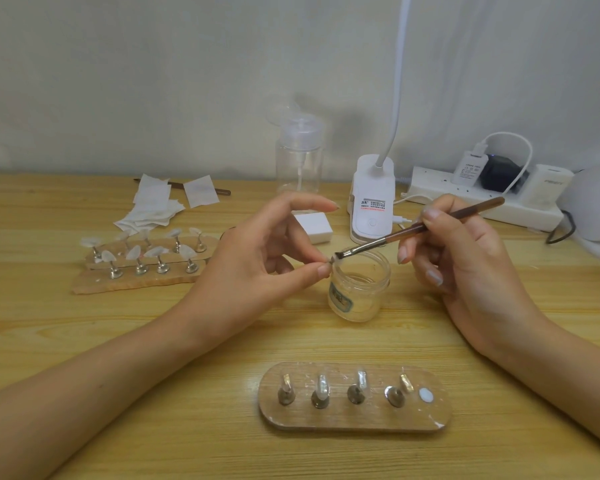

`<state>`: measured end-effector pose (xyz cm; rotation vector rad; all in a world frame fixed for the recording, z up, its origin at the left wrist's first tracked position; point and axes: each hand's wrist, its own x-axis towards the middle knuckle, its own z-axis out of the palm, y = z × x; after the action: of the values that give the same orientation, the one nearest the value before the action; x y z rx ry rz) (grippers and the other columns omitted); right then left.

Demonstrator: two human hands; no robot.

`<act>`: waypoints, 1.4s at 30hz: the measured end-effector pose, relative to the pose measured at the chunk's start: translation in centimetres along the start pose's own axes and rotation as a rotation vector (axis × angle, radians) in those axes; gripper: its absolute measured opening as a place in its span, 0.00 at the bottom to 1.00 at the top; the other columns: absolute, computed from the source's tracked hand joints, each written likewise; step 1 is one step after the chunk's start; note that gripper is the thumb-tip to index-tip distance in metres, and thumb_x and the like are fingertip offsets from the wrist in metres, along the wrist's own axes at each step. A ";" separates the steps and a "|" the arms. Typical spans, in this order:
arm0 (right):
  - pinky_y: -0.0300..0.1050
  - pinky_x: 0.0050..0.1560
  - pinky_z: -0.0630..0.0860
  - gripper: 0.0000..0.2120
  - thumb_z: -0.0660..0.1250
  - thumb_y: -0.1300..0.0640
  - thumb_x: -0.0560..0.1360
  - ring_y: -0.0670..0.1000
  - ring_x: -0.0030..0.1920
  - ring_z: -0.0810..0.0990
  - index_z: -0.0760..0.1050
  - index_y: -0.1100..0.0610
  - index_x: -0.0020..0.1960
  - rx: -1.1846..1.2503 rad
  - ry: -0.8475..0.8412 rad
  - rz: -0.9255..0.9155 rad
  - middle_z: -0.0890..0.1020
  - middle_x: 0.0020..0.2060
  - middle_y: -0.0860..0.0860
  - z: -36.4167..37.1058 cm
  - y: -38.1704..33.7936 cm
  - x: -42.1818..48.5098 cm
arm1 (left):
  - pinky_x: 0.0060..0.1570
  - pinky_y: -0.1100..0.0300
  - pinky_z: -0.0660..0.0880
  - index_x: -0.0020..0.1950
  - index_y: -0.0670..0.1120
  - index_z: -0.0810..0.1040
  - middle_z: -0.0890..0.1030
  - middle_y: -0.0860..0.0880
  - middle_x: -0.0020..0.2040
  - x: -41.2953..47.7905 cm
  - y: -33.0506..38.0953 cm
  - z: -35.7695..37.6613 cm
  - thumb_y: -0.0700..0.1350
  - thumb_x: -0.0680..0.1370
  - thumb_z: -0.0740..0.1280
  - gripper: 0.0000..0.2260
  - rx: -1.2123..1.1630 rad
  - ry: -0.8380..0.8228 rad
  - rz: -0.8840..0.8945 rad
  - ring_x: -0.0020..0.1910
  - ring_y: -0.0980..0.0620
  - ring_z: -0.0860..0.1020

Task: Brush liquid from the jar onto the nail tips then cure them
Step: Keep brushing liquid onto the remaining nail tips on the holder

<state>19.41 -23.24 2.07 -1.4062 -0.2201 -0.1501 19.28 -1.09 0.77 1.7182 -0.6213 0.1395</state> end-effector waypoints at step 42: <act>0.33 0.23 0.63 0.11 0.59 0.60 0.81 0.46 0.20 0.62 0.67 0.54 0.40 0.008 0.048 -0.068 0.78 0.27 0.54 -0.3 0.5 0.2 | 0.38 0.66 0.75 0.64 0.54 0.77 0.78 0.53 0.37 -0.7 0.9 0.9 0.36 0.76 0.72 0.20 -0.054 0.037 -0.121 0.43 0.52 0.84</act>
<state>19.74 -23.45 1.62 -1.3861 -0.2285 -0.2386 18.07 -1.86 1.04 1.6925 -0.4881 0.0679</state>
